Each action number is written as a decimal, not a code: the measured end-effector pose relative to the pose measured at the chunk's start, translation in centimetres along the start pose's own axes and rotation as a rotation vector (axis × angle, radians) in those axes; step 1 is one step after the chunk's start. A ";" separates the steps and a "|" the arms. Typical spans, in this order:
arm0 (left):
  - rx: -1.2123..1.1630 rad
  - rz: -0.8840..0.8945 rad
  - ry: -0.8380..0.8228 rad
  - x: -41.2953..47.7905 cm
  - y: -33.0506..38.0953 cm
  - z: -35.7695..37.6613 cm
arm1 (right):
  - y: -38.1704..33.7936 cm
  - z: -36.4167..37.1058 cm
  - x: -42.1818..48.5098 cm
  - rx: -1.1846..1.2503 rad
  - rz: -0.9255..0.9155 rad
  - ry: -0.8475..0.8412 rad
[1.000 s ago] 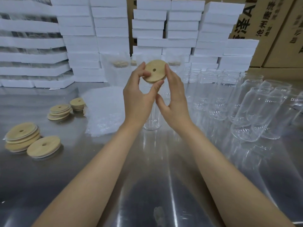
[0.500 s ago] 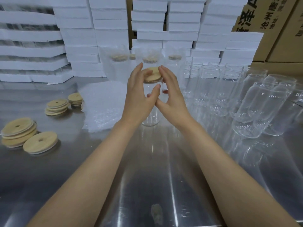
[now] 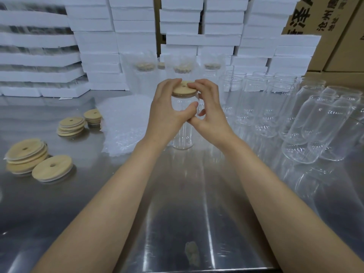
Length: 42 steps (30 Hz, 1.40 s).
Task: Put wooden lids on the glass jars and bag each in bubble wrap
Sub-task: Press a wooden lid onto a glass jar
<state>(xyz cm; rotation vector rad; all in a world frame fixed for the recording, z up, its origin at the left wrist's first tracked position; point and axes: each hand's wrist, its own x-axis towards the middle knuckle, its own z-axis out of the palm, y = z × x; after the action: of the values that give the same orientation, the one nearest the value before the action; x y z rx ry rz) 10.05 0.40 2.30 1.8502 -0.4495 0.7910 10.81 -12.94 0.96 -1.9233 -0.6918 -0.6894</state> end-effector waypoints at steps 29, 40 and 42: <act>0.878 -0.409 -0.084 -1.0 -6.2 -5.6 | 4.1 1.8 -3.1 0.000 0.318 -0.128; 0.679 -0.048 0.278 -0.4 -4.1 -5.6 | 4.6 1.6 -2.8 0.039 0.360 -0.131; 0.505 -0.069 0.247 -0.3 -4.4 -5.2 | 4.6 1.6 -2.8 0.048 0.371 -0.120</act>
<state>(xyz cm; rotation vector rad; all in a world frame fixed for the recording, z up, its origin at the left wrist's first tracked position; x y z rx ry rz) 10.89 6.89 0.47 2.1742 -0.0225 1.1442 12.45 -13.82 -4.38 -1.9877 -0.4022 -0.3251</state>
